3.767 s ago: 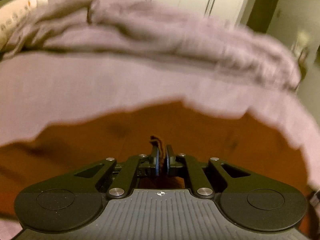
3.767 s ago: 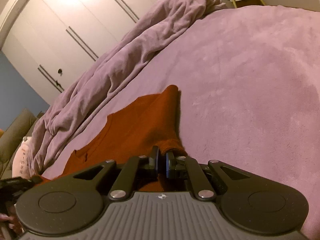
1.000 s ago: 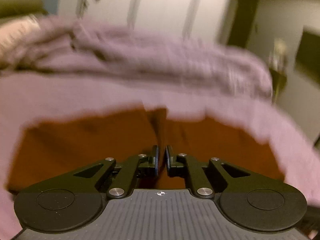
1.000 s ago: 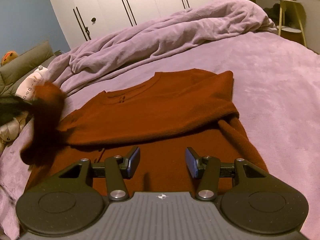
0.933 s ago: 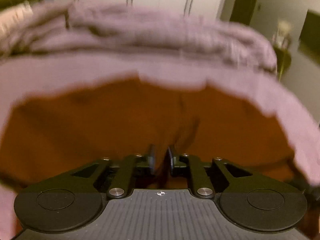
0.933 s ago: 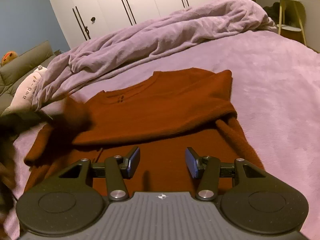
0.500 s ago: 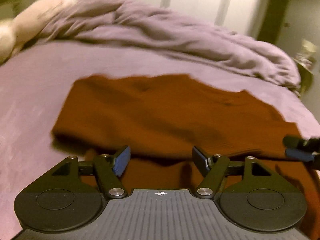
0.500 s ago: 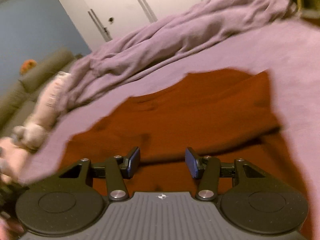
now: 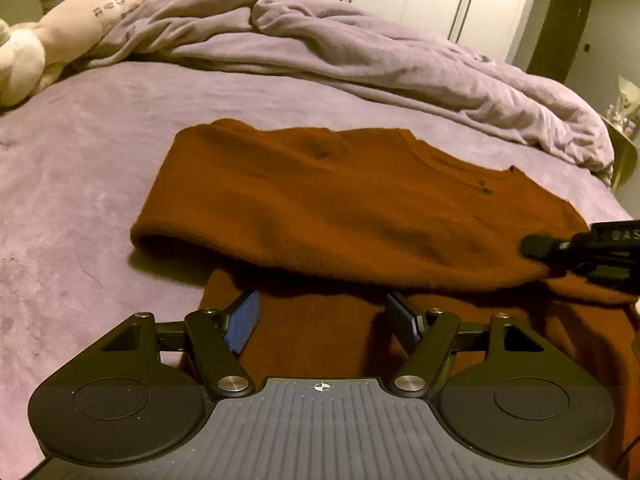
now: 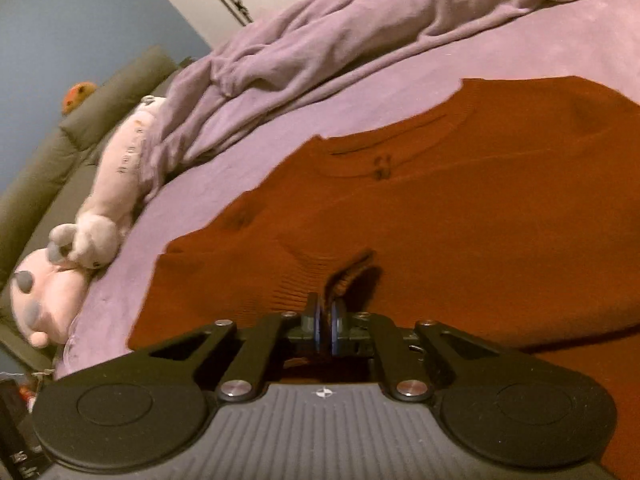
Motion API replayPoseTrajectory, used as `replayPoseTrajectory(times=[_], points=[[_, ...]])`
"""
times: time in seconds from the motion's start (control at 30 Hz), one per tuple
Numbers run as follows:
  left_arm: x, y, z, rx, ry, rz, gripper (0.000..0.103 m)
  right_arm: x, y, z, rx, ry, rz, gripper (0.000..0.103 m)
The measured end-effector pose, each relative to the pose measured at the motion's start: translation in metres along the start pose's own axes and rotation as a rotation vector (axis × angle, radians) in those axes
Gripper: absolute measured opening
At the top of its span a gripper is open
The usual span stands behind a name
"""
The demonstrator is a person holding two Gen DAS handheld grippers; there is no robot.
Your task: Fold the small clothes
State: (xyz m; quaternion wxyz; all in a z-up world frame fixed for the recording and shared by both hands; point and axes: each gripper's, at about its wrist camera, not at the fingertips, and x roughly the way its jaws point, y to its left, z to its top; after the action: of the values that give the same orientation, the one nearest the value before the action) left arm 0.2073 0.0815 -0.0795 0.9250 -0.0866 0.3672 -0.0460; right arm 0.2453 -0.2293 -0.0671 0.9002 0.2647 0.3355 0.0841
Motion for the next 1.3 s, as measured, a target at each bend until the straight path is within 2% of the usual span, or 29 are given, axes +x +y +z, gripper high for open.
replayPoseTrajectory(times=[0.13, 0.23, 0.37, 0.5, 0.67, 0.83, 1.03, 1.1, 1.17, 1.3], points=[[0.005, 0.001, 0.01, 0.013, -0.006, 0.04, 0.075, -0.034, 0.008, 0.016, -0.144, -0.155, -0.09, 0.004], [0.016, -0.002, 0.021, 0.034, -0.017, 0.062, 0.075, -0.054, -0.01, 0.031, -0.159, -0.215, -0.159, 0.004], [0.035, -0.009, 0.03, 0.045, -0.008, 0.075, 0.07, -0.061, -0.043, 0.038, -0.119, -0.214, -0.238, 0.004], [0.035, -0.014, 0.03, 0.041, 0.003, 0.062, 0.071, -0.057, -0.069, 0.031, -0.092, -0.182, -0.301, 0.004], [0.035, -0.012, 0.025, 0.085, 0.014, 0.075, 0.072, -0.056, -0.085, 0.022, -0.086, -0.168, -0.345, 0.004], [0.026, -0.009, 0.027, 0.072, 0.004, 0.051, 0.072, -0.067, -0.086, 0.024, -0.088, -0.228, -0.369, 0.004], [0.024, -0.007, 0.026, 0.076, 0.023, 0.054, 0.072, -0.063, -0.103, 0.025, -0.08, -0.21, -0.472, 0.003], [0.019, -0.006, 0.026, 0.081, 0.022, 0.05, 0.072, -0.061, -0.11, 0.022, -0.05, -0.186, -0.47, 0.003], [0.01, -0.004, 0.027, 0.087, 0.011, 0.049, 0.074, -0.067, -0.114, 0.021, 0.0, -0.201, -0.443, 0.004], [-0.012, 0.0, 0.034, 0.124, -0.057, 0.067, 0.083, -0.079, -0.127, 0.021, 0.125, -0.214, -0.33, 0.008]])
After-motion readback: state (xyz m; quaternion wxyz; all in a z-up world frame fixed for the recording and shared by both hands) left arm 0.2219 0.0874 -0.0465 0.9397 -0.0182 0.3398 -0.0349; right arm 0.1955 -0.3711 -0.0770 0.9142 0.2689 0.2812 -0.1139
